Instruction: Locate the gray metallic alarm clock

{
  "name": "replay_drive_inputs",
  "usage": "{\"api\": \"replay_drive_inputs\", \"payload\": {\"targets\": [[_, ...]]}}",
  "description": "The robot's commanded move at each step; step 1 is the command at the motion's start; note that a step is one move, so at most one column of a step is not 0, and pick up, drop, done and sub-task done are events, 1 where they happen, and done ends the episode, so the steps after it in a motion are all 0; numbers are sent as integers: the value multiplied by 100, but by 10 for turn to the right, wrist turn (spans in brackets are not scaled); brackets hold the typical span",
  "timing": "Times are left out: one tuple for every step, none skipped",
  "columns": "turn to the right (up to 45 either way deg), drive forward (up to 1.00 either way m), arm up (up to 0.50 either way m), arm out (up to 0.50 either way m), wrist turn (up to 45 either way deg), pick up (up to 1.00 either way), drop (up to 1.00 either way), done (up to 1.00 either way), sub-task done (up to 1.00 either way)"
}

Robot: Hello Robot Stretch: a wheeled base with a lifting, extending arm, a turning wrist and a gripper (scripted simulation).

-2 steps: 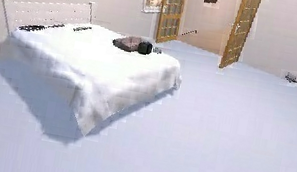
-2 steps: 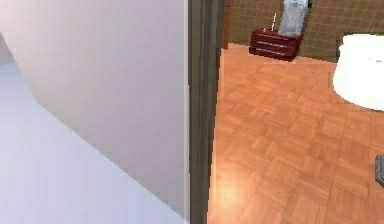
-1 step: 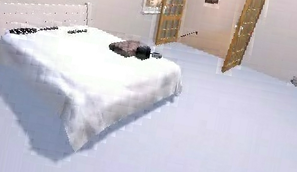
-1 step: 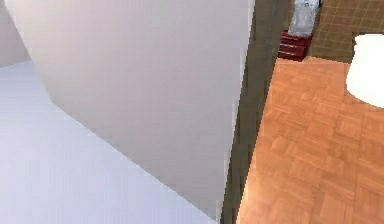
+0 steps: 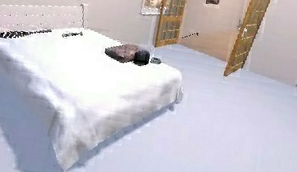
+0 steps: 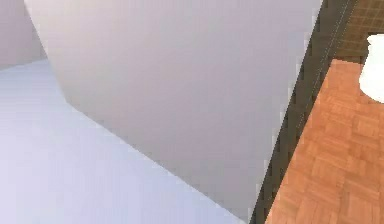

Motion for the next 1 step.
{"api": "replay_drive_inputs", "payload": {"targets": [[180,0,0,0,0,0,0,0,0]]}}
